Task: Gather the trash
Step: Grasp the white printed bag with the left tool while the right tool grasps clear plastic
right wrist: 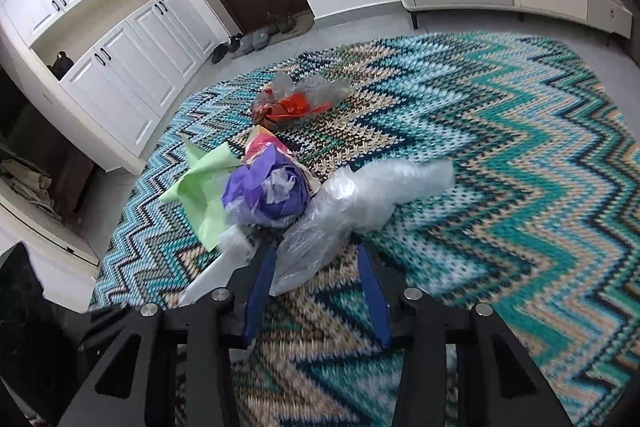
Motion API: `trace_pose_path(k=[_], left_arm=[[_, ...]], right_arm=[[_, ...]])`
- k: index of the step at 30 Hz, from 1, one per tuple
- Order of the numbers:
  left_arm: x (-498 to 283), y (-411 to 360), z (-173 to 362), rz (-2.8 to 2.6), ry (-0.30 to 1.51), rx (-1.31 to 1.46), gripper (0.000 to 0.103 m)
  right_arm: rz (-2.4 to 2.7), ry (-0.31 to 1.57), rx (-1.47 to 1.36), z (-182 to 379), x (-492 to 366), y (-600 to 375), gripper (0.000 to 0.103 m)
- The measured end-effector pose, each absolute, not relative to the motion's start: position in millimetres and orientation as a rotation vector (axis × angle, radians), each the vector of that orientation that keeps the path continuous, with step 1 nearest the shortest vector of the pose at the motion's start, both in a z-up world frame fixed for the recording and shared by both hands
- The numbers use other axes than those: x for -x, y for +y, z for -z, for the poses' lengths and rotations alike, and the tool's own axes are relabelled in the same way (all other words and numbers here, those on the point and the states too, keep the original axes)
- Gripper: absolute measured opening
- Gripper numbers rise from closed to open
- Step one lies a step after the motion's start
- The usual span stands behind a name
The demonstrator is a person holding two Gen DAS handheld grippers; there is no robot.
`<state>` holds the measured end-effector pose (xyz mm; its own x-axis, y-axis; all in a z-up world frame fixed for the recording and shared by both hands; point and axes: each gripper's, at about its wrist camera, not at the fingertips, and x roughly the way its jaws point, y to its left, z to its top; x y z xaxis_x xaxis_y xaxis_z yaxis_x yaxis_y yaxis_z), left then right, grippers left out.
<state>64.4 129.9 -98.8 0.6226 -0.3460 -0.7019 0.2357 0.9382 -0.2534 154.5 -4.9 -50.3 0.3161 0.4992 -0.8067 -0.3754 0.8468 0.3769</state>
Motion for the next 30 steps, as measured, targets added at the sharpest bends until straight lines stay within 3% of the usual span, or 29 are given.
trace_pose_path(k=[6,17,30], left_arm=[[-57.3,132.2,99.8,0.321,0.831,0.147,0.019],[-31.3,111.6,90.2,0.265,0.83,0.14,0.013],[11.9,70.3,33.4,0.281,0.714,0.061,0.01]], right_arm=[[-0.553,1.094,-0.195,53.1,-153.5,-19.1,0.01],[-0.501,1.026,-0.217,26.0,-112.6,-80.2,0.005],[-0.473,0.878,-0.266,-26.2,-40.7,-148.6,0.003]])
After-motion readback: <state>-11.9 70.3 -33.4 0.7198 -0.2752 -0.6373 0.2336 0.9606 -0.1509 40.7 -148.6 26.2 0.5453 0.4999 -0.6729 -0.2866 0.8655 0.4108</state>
